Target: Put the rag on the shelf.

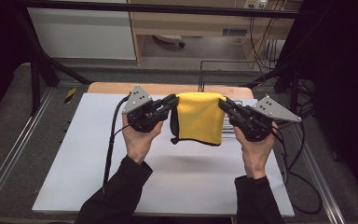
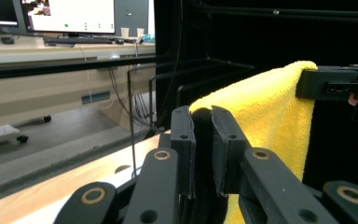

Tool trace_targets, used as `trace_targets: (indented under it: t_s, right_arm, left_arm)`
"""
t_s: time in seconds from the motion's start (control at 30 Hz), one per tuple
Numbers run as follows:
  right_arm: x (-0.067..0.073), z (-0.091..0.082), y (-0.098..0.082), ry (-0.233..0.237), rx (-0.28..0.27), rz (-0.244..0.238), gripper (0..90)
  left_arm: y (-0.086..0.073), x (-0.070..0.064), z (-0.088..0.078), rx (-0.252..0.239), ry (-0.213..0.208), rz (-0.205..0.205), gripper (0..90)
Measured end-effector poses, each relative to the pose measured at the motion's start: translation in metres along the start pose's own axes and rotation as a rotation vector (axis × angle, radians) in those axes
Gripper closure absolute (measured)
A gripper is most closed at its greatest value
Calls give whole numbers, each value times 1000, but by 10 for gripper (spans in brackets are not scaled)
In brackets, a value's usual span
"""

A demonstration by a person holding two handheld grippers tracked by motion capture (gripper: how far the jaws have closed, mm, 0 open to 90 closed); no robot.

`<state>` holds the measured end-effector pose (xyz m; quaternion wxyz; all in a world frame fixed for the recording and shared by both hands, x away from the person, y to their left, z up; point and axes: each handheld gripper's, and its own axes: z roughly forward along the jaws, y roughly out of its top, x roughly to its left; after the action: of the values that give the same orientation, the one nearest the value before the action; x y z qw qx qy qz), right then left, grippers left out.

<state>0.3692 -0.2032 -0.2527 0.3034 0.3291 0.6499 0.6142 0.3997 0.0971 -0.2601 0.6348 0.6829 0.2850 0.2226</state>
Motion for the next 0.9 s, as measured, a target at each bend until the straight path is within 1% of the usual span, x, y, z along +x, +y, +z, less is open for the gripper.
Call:
trace_targets:
  t_s: [0.03,0.17,0.23,0.27,0.3,0.33,0.4,0.5,0.53,0.57,0.7,0.8,0.83,0.9]
  right_arm:
    - [-1,-1,2,-5,-5,-3,832]
    - [-7,-7,9,-22,-24,-8,832]
    - [-9,-10,13,-31,-34,-6,832]
    - [-10,-11,15,-35,-41,-8,832]
    - [-12,-12,16,-40,-47,-9,833]
    - [-13,-13,18,-45,-51,-13,832]
    - [-17,-15,21,-54,-60,-11,833]
    - [-22,-18,27,-70,-74,-16,833]
    - [-23,-19,29,-77,-80,-16,833]
    - [-25,-20,31,-82,-82,-15,833]
    - [-29,-21,37,-96,-94,-18,833]
    - [-34,-23,45,-113,-109,-27,834]
    - [-35,-24,47,-116,-115,-27,834]
    - [-36,-25,50,-122,-125,-31,834]
  left_arm:
    - [4,-2,4,-5,-4,3,801]
    - [11,-5,9,-19,-11,5,801]
    - [19,-7,15,-35,-18,3,801]
    - [19,-7,15,-35,-18,3,801]
    - [24,-8,20,-43,-23,3,801]
    - [24,-8,20,-43,-23,3,801]
    - [29,-10,23,-51,-28,3,801]
    - [38,-15,31,-66,-33,13,801]
    - [38,-15,31,-66,-33,13,801]
    - [42,-18,34,-73,-35,21,801]
    - [48,-20,39,-88,-40,18,801]
    - [55,-22,46,-110,-44,21,801]
    - [55,-22,46,-110,-44,21,801]
    - [60,-22,51,-123,-45,15,801]
